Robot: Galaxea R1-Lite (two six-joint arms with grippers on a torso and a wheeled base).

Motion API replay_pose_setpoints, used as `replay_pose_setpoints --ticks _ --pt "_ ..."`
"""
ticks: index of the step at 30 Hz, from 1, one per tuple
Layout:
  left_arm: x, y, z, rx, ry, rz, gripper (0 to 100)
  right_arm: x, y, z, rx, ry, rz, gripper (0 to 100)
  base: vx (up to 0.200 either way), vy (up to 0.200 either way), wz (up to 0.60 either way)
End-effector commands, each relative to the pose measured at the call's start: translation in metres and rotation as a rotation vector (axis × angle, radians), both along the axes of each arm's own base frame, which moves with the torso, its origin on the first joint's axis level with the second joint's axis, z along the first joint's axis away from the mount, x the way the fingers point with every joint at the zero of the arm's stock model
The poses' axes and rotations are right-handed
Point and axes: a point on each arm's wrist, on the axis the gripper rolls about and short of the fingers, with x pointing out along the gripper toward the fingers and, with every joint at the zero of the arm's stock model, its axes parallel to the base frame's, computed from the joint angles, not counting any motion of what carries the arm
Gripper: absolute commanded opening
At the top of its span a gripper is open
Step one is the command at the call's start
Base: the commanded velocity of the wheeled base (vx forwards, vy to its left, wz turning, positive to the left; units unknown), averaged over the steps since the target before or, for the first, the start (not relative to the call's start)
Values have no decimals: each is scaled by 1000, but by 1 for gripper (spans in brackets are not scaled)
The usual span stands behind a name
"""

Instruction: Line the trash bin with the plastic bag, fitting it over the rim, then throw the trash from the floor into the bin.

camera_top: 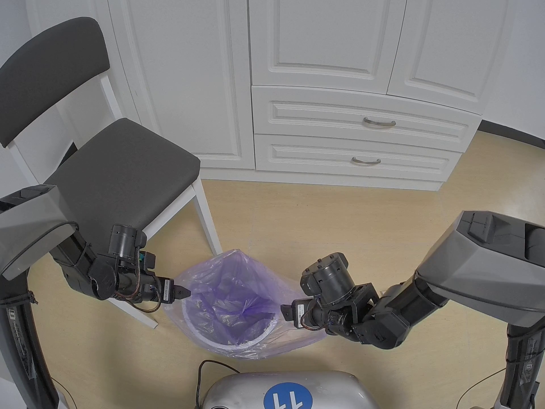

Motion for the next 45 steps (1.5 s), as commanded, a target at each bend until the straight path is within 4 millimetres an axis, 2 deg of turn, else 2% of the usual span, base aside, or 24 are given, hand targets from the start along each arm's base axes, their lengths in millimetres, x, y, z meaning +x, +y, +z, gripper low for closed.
replay_pose_setpoints --ticks 1,4,7,10,12,13,14,16,21,22,26,28,29,32,38,45 --pt "3 2 0 -2 -10 7 100 -20 -2 0 -19 -67 91 100 0 0 0" --pt "3 2 0 -2 -17 8 100 -20 -2 8 24 -127 99 100 0 0 0" --pt "3 2 0 -2 -20 9 100 -33 -1 11 16 -137 137 100 0 0 0" --pt "3 2 0 -2 -20 9 100 -45 -3 -4 -87 -119 194 100 0 0 0" --pt "3 2 -1 -2 -18 9 100 -44 -3 -18 -164 -128 188 100 0 0 0" --pt "3 2 -1 -2 -18 9 100 -44 -3 -19 -169 -131 185 100 0 0 0" --pt "3 2 -1 -2 -18 9 100 -41 -2 -35 -226 -147 158 100 0 0 0" --pt "3 2 -1 -2 -18 9 100 -33 0 -48 -261 -180 124 100 0 0 0" --pt "7 2 -6 11 -12 21 100 -12 0 -64 -269 -241 68 100 0 0 0" --pt "7 2 -6 12 -10 22 100 -12 0 -65 -269 -241 66 100 0 0 0" --pt "16 0 -10 54 -17 108 100 11 0 -71 -265 -273 -18 100 0 0 0" --pt "16 0 -10 54 -18 110 100 11 0 -71 -266 -274 -21 100 0 0 0" --pt "21 0 -8 50 -25 140 100 26 5 -76 -255 -310 -85 100 0 0 0" --pt "23 3 -7 48 -31 149 100 37 14 -80 -205 -341 -132 100 0 0 0" --pt "35 10 -7 88 -64 216 100 57 20 -77 -113 -383 -213 100 0 0 0" --pt "41 12 -3 77 -85 255 100 78 17 -78 -69 -415 -286 100 0 0 0"
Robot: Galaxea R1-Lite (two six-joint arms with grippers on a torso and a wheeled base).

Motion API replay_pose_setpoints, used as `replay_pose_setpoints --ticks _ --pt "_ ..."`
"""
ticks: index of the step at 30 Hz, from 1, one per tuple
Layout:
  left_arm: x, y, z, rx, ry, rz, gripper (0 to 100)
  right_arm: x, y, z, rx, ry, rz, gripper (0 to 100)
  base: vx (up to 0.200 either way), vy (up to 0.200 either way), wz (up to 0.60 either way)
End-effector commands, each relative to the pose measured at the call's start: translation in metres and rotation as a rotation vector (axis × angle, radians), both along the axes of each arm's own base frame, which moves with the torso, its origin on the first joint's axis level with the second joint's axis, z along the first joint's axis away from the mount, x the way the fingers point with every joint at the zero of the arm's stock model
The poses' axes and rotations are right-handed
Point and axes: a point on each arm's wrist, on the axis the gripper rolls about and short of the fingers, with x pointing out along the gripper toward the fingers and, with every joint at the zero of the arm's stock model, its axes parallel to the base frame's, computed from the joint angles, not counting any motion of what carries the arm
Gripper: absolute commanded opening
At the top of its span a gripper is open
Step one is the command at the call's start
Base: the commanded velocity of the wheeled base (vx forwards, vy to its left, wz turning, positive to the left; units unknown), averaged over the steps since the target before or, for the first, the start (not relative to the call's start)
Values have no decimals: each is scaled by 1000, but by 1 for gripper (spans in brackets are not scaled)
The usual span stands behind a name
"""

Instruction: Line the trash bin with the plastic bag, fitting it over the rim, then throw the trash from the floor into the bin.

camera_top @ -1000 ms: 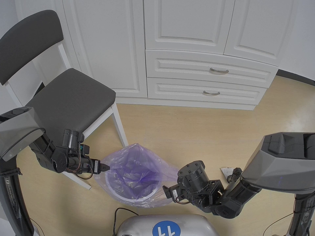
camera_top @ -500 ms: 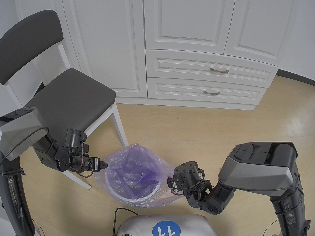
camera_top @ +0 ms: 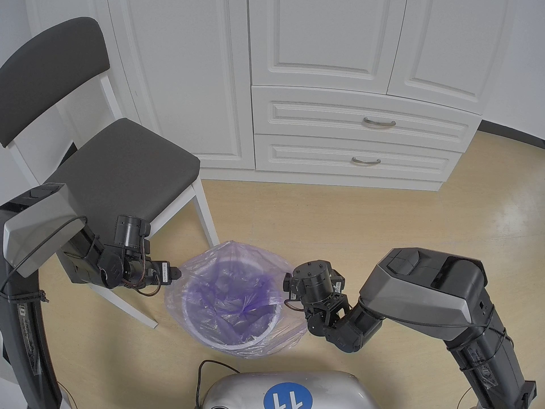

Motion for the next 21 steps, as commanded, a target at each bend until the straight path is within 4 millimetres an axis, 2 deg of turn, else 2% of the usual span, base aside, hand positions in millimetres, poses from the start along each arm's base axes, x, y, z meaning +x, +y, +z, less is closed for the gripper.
replay_pose_setpoints --ticks 1,14,21 --pt "5 3 1 -1 -13 17 100 14 -4 -14 17 -5 -36 100 0 0 0" --pt "6 0 2 -23 -20 31 100 31 -4 -12 93 -53 -75 100 0 0 0" --pt "5 -11 -10 -37 4 18 100 38 -1 -2 180 -138 -81 100 0 0 0"
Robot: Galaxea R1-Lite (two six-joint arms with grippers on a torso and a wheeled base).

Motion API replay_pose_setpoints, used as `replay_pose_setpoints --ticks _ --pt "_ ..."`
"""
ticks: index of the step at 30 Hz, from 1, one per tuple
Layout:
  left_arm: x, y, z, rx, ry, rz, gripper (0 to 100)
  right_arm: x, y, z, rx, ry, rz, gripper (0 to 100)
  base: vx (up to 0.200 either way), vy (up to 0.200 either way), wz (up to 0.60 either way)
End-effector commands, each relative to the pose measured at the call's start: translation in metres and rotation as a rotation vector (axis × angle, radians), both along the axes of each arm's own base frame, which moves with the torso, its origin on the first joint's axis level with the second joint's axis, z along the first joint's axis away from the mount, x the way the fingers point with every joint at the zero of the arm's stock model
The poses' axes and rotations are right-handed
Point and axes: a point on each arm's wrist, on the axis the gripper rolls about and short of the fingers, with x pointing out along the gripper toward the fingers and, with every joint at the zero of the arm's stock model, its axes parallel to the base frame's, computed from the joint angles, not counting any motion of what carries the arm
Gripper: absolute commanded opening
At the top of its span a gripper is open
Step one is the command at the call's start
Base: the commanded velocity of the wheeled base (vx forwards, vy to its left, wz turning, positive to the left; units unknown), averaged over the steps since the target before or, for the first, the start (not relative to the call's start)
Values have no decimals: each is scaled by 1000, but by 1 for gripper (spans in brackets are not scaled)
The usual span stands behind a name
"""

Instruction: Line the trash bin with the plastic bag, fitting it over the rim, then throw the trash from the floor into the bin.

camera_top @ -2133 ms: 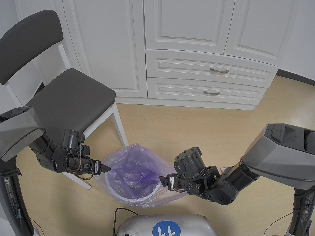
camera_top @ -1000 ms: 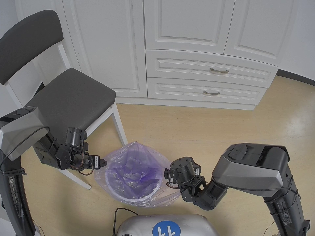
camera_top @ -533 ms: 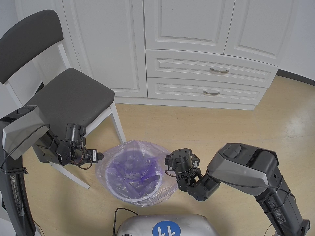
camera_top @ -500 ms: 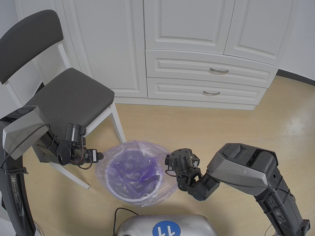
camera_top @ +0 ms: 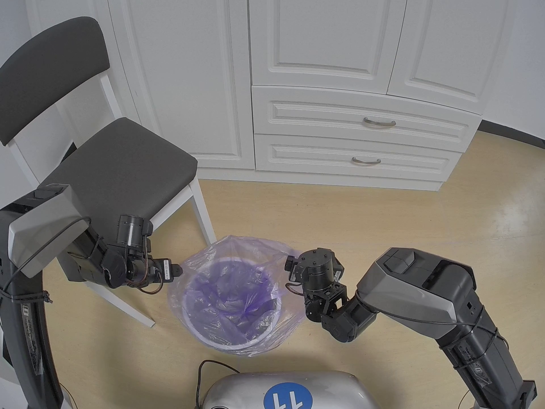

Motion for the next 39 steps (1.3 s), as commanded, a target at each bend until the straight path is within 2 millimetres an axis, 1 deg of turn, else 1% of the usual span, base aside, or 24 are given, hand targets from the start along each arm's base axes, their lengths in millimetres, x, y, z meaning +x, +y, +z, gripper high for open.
replay_pose_setpoints --ticks 1,5,9,10,12,17,21,25,30,36,39 --pt "-1 -7 -7 -11 17 -6 100 5 0 -2 16 -21 -7 100 0 0 0" --pt "0 -7 -8 -16 14 -2 100 13 -6 -7 16 -23 -28 100 0 0 0" --pt "2 -7 -10 -14 17 2 100 12 -7 -18 -4 0 -26 100 0 0 0" --pt "2 -7 -10 -15 17 0 100 12 -7 -18 -4 0 -26 100 0 0 0" --pt "4 -5 -13 -7 21 10 100 9 -5 -24 -13 8 -17 100 0 0 0" --pt "5 -4 -18 -1 31 19 100 9 -4 -24 -3 5 -15 100 0 0 0" --pt "5 -4 -26 2 49 19 100 8 -6 -23 -32 40 -15 100 0 0 0" --pt "7 -4 -27 16 47 30 100 9 -9 -21 -62 89 -23 100 0 0 0" --pt "14 4 -26 32 36 65 100 9 -11 -20 -75 112 -27 100 0 0 0" --pt "15 4 -37 35 54 67 100 8 -18 -17 -152 223 -31 100 0 0 0" --pt "17 4 -37 33 52 68 100 8 -19 -16 -169 249 -30 100 0 0 0"
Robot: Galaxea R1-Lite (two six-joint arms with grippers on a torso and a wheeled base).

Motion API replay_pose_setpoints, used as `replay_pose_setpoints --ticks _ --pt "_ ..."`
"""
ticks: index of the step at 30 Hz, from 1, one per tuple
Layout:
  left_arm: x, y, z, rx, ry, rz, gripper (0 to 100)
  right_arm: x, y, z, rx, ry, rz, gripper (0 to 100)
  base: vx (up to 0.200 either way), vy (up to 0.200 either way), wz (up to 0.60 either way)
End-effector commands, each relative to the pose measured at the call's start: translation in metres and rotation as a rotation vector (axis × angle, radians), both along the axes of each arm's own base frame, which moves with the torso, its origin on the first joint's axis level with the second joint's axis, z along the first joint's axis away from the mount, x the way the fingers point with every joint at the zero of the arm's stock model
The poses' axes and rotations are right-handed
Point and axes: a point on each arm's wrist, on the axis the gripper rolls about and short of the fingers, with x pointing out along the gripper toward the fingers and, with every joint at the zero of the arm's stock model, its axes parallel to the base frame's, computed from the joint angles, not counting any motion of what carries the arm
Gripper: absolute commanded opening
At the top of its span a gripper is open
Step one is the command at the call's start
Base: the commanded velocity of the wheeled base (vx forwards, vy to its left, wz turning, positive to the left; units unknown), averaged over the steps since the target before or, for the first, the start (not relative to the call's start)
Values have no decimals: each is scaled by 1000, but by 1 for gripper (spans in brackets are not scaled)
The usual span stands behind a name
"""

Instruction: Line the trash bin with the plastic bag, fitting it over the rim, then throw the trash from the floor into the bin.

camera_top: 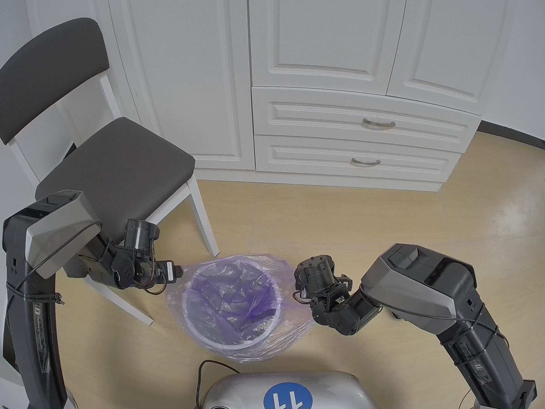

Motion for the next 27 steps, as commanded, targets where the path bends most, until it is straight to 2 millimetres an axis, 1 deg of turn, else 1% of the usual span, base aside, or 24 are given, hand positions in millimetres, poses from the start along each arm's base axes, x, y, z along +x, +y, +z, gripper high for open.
replay_pose_setpoints --ticks 1,7,9,11,12,14,16,17,20,25,27 --pt "1 0 -10 2 23 1 100 2 -1 13 7 -4 -3 100 0 0 0" --pt "-3 -3 -12 1 35 -7 100 -2 -1 13 21 2 5 100 0 0 0" --pt "-7 -3 -10 4 38 -14 100 -6 -1 22 38 1 17 100 0 0 0" --pt "-9 -4 -8 7 37 -16 100 -8 -1 25 46 3 27 100 0 0 0" --pt "-15 -7 4 12 25 -34 100 -15 -3 38 78 7 70 100 0 0 0" --pt "-21 -10 15 12 14 -44 100 -20 -4 50 110 -11 102 100 0 0 0" --pt "-23 -11 18 15 11 -54 100 -21 -5 53 123 -22 109 100 0 0 0" --pt "-28 -12 21 36 14 -79 100 -22 -5 57 144 -61 116 100 0 0 0" --pt "-31 -12 20 53 19 -99 100 -19 -6 55 165 -107 120 100 0 0 0" --pt "-32 -13 18 55 28 -101 100 -16 -7 40 150 -91 131 100 0 0 0" --pt "-35 -13 17 58 34 -105 100 -14 -5 39 158 -84 151 100 0 0 0"
